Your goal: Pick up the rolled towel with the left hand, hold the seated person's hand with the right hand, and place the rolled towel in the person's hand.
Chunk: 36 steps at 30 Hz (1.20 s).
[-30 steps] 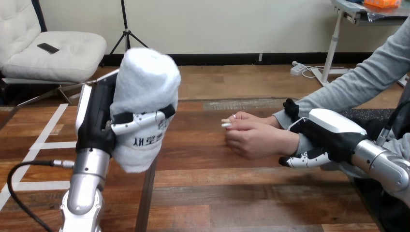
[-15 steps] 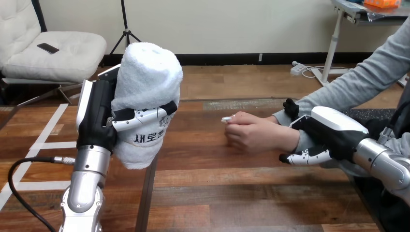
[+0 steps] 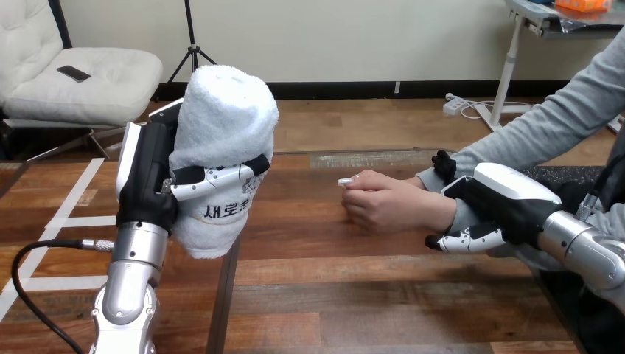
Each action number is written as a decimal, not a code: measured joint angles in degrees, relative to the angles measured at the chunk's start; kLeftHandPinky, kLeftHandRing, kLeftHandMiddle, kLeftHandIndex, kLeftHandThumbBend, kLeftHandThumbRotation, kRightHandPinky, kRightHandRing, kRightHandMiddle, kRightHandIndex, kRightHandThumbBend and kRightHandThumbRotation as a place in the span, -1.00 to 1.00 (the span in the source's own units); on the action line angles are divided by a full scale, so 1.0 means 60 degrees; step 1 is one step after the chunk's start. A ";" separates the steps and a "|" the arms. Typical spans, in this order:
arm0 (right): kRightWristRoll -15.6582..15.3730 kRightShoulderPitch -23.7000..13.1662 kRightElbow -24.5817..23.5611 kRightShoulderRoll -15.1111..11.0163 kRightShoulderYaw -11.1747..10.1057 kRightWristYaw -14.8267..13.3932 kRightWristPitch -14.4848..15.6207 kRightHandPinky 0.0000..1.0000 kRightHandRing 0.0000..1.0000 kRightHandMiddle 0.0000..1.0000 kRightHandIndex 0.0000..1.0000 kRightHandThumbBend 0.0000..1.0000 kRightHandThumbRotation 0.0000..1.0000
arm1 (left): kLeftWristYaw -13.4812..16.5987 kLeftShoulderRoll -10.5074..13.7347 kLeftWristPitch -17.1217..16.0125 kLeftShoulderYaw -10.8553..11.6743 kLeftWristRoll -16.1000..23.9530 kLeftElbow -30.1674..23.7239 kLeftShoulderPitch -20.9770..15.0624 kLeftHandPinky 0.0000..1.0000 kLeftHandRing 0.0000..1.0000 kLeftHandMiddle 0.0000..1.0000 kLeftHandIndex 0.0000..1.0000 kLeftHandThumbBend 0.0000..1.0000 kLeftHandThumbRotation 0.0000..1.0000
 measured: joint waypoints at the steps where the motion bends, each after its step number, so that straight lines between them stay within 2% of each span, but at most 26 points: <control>1: 0.0011 0.0000 0.0000 0.0000 0.0000 0.0017 0.0000 -0.27 -0.21 -0.11 -0.05 0.27 -0.26 | 0.0000 0.0000 0.0000 0.0000 0.0000 0.0000 0.0000 -0.43 -0.35 -0.24 -0.21 0.20 -1.00; 22: 0.0274 0.0000 -0.0052 0.0004 -0.0057 0.0705 0.0312 -0.13 -0.06 0.03 0.06 0.47 -0.27 | -0.0005 0.0007 -0.0001 0.0020 -0.0014 0.0000 0.0001 -0.43 -0.35 -0.23 -0.21 0.20 -1.00; 36: 0.0295 0.0000 -0.0063 0.0004 -0.0057 0.0808 0.0318 -0.06 0.02 0.10 0.12 0.56 -0.27 | -0.0011 0.0017 -0.0001 0.0030 -0.0009 0.0000 0.0001 -0.43 -0.34 -0.23 -0.20 0.20 -1.00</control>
